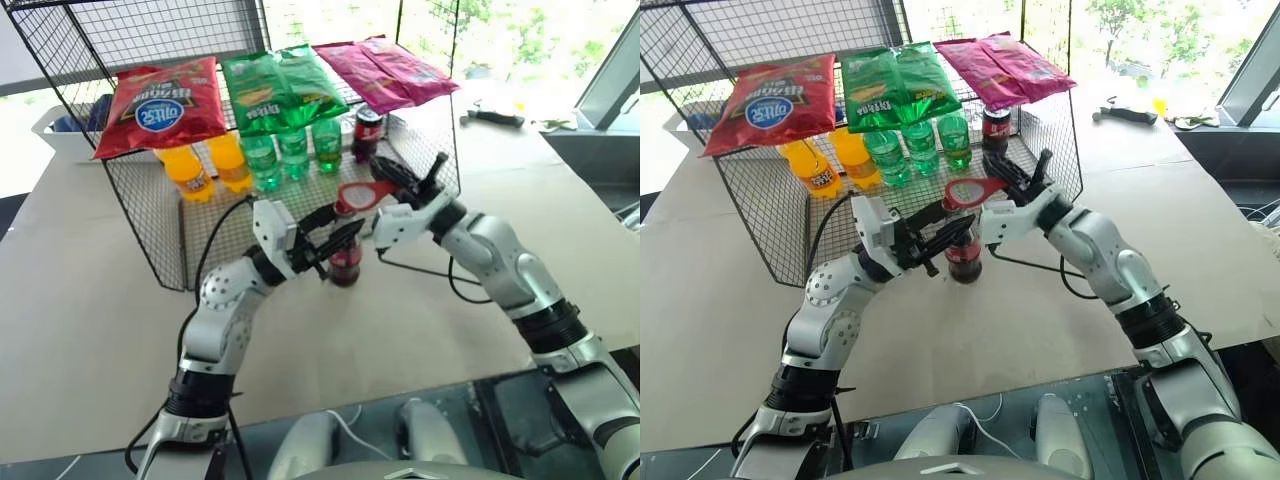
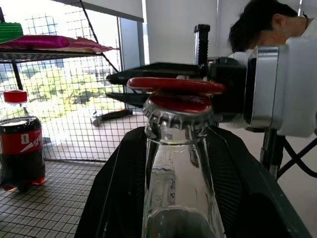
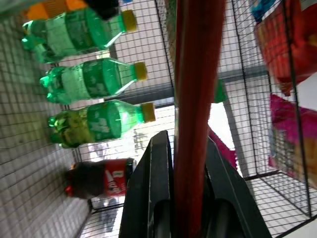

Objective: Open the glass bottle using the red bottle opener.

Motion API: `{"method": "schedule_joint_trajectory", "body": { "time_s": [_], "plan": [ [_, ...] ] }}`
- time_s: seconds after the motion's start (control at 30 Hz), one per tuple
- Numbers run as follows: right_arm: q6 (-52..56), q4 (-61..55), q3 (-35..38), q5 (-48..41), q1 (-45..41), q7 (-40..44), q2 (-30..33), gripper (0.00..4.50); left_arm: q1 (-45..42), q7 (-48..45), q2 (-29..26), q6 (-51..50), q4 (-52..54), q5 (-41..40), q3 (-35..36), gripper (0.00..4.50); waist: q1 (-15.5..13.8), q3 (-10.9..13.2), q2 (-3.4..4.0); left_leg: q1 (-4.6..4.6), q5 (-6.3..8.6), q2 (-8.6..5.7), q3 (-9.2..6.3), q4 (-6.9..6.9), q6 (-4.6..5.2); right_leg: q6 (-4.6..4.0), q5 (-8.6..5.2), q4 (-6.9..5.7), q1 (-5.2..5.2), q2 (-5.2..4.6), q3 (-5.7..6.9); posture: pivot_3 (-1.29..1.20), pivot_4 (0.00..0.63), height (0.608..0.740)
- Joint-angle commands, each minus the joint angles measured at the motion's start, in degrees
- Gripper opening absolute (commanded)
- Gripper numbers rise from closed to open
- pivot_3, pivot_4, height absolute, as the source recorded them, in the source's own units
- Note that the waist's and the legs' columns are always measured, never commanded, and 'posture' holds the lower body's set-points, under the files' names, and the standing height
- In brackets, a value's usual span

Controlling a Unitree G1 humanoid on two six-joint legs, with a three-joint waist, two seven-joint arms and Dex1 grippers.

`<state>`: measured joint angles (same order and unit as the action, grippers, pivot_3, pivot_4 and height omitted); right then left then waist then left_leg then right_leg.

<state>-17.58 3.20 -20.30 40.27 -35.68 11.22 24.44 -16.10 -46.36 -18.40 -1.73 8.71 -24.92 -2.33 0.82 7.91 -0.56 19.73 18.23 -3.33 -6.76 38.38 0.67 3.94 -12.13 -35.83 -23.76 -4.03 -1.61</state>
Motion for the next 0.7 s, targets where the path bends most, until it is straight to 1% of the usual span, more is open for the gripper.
{"method": "schedule_joint_trajectory", "body": {
  "time_s": [0.03, 0.33, 0.47, 0.63, 0.7],
  "plan": [
    [-0.69, -2.1, -0.98, -0.28, 0.62, 1.65, -0.13, 0.0, 1.46, 0.32, -0.74, -1.21, -1.39, 1.68, -0.79, 1.55, -0.01, 0.0, 0.0, 0.0, 0.0, 0.0, 0.0, 0.0, 0.0, 0.0, 0.0, 0.0, 0.0, 0.0, 0.0, 0.0, 0.15, 0.74],
    [-1.29, -4.08, -1.28, 0.36, -2.26, 2.1, -1.81, 0.0, 1.64, 0.29, -0.91, -1.13, -1.44, 2.0, -0.82, 1.55, -0.01, 0.0, 0.0, 0.0, 0.0, -0.01, 0.0, 0.0, 0.0, 0.0, 0.0, -0.01, 0.0, 0.0, 0.01, 0.0, 0.15, 0.74],
    [0.35, -2.23, -1.31, -2.49, -0.52, 4.2, -3.46, 0.0, 1.65, 0.33, -0.84, -0.85, -1.55, 2.22, -1.01, 1.55, -0.01, 0.0, 0.01, 0.0, 0.0, 0.01, -0.03, 0.0, -0.01, 0.0, 0.0, -0.01, 0.0, 0.01, 0.03, 0.0, 0.15, 0.74],
    [1.9, -0.88, -1.41, -7.06, 3.95, 5.91, -5.59, 0.0, 1.64, 0.45, -0.84, -0.53, -1.7, 2.43, -1.18, 1.55, -0.09, -0.01, 0.0, -0.02, 0.0, -0.01, -0.05, 0.0, 0.0, 0.0, 0.0, 0.01, 0.03, -0.01, 0.02, 0.0, 0.15, 0.74],
    [1.7, -1.37, -1.63, -6.51, 4.59, 5.54, -5.52, 0.0, 1.72, 0.43, -0.92, -0.52, -1.59, 2.39, -1.19, 1.55, -0.04, -0.02, 0.01, -0.03, 0.0, 0.0, -0.05, 0.0, -0.01, 0.0, 0.0, 0.01, 0.04, 0.0, 0.03, 0.0, 0.15, 0.74]
  ]
}}
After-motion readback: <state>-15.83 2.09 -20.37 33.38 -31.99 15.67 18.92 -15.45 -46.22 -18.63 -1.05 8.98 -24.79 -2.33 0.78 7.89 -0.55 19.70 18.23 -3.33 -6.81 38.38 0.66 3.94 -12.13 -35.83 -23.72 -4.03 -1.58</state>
